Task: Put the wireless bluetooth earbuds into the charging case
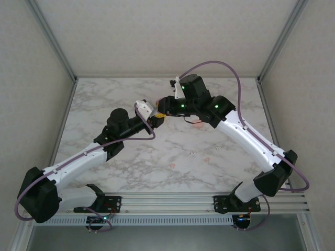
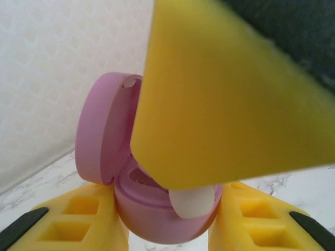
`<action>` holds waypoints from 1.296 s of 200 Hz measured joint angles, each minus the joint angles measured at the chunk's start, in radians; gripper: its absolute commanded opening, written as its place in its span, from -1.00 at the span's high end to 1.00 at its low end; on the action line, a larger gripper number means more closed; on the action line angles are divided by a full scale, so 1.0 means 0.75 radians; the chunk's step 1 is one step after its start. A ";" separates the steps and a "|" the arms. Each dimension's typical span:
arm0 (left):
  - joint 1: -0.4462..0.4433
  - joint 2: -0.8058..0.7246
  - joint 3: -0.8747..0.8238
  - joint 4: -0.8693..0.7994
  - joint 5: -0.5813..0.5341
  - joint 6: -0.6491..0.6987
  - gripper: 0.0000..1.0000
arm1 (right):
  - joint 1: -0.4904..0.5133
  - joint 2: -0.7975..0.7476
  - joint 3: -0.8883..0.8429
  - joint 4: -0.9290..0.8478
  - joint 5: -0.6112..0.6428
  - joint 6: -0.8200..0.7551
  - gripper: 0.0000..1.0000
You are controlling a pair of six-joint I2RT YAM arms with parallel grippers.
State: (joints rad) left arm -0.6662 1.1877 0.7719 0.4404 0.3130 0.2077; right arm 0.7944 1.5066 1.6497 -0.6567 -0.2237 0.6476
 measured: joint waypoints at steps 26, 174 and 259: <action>0.000 0.000 0.000 -0.006 -0.012 0.001 0.40 | 0.015 0.003 0.006 -0.022 0.040 -0.002 0.61; 0.000 0.000 0.001 -0.019 -0.015 0.033 0.40 | 0.020 0.008 0.030 -0.054 0.159 -0.006 0.60; 0.000 0.007 0.006 -0.024 -0.041 0.033 0.40 | 0.038 0.081 0.109 -0.099 0.157 -0.011 0.60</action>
State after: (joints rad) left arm -0.6662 1.1931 0.7761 0.4221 0.2825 0.2325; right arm 0.8227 1.5677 1.7317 -0.7307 -0.1062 0.6395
